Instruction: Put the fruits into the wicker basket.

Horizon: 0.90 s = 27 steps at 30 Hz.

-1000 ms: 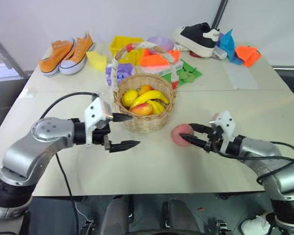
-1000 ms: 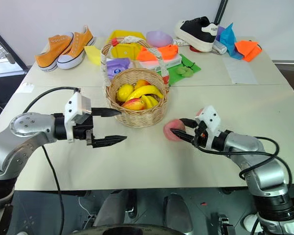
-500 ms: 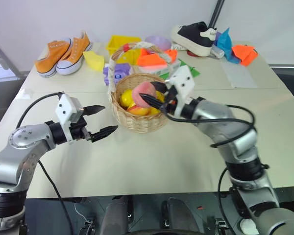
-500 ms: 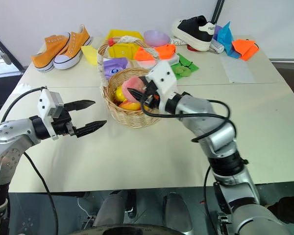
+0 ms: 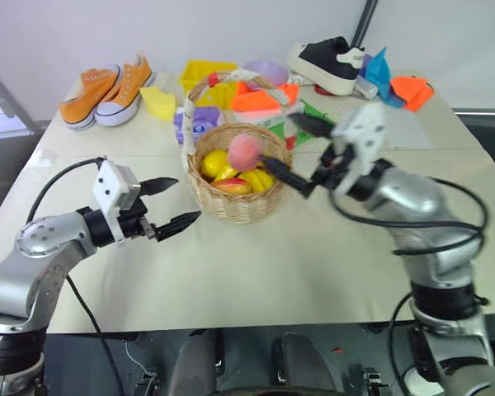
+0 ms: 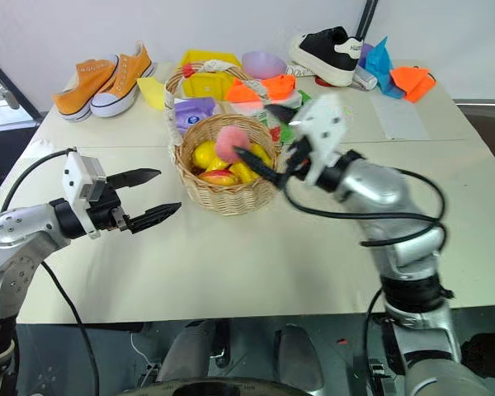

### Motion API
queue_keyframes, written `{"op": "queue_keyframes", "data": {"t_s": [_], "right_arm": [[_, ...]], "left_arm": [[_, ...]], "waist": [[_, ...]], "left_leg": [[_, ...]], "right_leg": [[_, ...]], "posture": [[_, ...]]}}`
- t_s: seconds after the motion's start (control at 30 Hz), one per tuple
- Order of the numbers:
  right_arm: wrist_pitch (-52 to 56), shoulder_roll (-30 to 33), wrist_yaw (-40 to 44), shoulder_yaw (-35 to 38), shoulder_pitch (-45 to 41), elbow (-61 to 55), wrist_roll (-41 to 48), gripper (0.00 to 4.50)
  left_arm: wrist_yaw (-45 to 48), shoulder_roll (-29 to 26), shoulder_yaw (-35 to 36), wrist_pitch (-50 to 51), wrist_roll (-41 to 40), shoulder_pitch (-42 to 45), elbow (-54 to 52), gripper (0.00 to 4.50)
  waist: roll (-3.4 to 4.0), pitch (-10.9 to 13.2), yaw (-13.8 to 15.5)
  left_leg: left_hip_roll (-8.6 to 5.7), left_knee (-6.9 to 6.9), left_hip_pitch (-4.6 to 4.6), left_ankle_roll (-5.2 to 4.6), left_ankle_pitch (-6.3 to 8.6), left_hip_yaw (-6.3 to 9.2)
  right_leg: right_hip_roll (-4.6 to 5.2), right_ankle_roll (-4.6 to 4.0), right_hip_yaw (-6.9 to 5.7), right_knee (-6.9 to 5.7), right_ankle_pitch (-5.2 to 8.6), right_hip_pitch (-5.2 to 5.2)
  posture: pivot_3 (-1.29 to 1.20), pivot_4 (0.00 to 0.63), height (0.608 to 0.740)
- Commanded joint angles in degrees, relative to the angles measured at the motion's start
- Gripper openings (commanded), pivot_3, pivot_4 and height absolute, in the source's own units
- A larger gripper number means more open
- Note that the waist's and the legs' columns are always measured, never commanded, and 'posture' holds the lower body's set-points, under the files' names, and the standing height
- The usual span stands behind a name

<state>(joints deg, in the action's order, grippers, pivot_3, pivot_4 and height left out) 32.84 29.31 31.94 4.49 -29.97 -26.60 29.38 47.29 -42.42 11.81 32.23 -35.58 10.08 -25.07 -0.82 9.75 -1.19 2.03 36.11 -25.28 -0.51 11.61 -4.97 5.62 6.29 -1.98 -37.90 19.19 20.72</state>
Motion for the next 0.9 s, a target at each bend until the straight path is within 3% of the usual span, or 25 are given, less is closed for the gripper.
{"op": "queue_keyframes", "data": {"t_s": [0.03, 0.27, 0.37, 0.57, 0.6, 0.7, 0.9], "right_arm": [[1.4, -0.2, -4.1, -0.2, -0.5, 3.1, -3.2, 4.46], [-4.4, -8.2, -9.4, -5.0, -4.4, 16.9, -11.0, 4.46], [-5.1, -10.3, -10.4, -4.1, -5.4, 18.8, -11.2, 3.28], [-4.4, -9.9, -10.2, -2.6, -5.1, 16.0, -10.6, 0.21], [-4.0, -9.2, -10.2, -1.7, -4.9, 15.1, -10.2, 0.03], [-3.0, -5.9, -8.8, 2.8, -3.4, 12.0, -7.8, 0.03], [-2.3, 5.3, -8.1, 19.1, 3.3, 11.9, -5.2, 0.03]], "left_arm": [[-0.1, 0.6, -1.1, -0.6, -0.3, 2.0, -0.5, 4.50], [-0.2, 2.4, -3.7, -1.2, 0.7, 5.3, 1.1, 4.50], [-0.4, 2.4, -3.5, -1.4, 0.8, 5.4, 0.9, 4.50], [-0.8, 2.6, -3.3, -1.5, 0.9, 4.0, -0.3, 4.50], [-0.9, 2.6, -3.4, -1.6, 1.1, 3.9, -0.4, 4.50], [-1.1, 2.8, -3.6, -1.6, 1.0, 4.1, -0.4, 4.50], [0.6, 3.6, -5.9, -2.3, 1.6, 6.5, 2.1, 4.50]], "waist": [[0.01, 0.0, -0.1], [0.02, 0.0, 0.0], [0.02, 0.0, 0.2], [0.02, 0.0, 0.4], [0.03, 0.0, 0.4], [0.03, 0.0, 0.6], [0.02, 0.0, 0.7]], "left_leg": [[0.04, -0.02, 0.01, 0.02, -0.01, 0.00], [0.02, -0.02, -0.10, 0.06, -0.06, -0.11], [0.02, -0.02, -0.12, 0.06, -0.07, -0.14], [-0.01, -0.01, -0.13, 0.06, -0.06, -0.14], [-0.01, -0.01, -0.14, 0.06, -0.06, -0.14], [0.00, -0.03, -0.15, 0.06, -0.06, -0.12], [-0.09, -0.01, -0.17, 0.02, -0.04, -0.12]], "right_leg": [[-0.03, -0.02, 0.02, -0.04, 0.01, 0.03], [-0.07, -0.07, 0.04, -0.17, 0.04, 0.27], [-0.09, -0.06, 0.05, -0.20, 0.04, 0.32], [-0.07, -0.05, 0.04, -0.19, 0.04, 0.29], [-0.06, -0.05, 0.04, -0.19, 0.04, 0.30], [-0.06, -0.06, 0.04, -0.19, 0.04, 0.31], [-0.01, -0.05, 0.04, -0.12, 0.04, 0.24]], "posture": [[0.00, 0.150, 0.733], [0.00, 0.150, 0.733], [0.00, 0.150, 0.733], [0.00, 0.150, 0.733], [0.00, 0.150, 0.733], [0.00, 0.150, 0.733], [0.00, 0.150, 0.733]]}}
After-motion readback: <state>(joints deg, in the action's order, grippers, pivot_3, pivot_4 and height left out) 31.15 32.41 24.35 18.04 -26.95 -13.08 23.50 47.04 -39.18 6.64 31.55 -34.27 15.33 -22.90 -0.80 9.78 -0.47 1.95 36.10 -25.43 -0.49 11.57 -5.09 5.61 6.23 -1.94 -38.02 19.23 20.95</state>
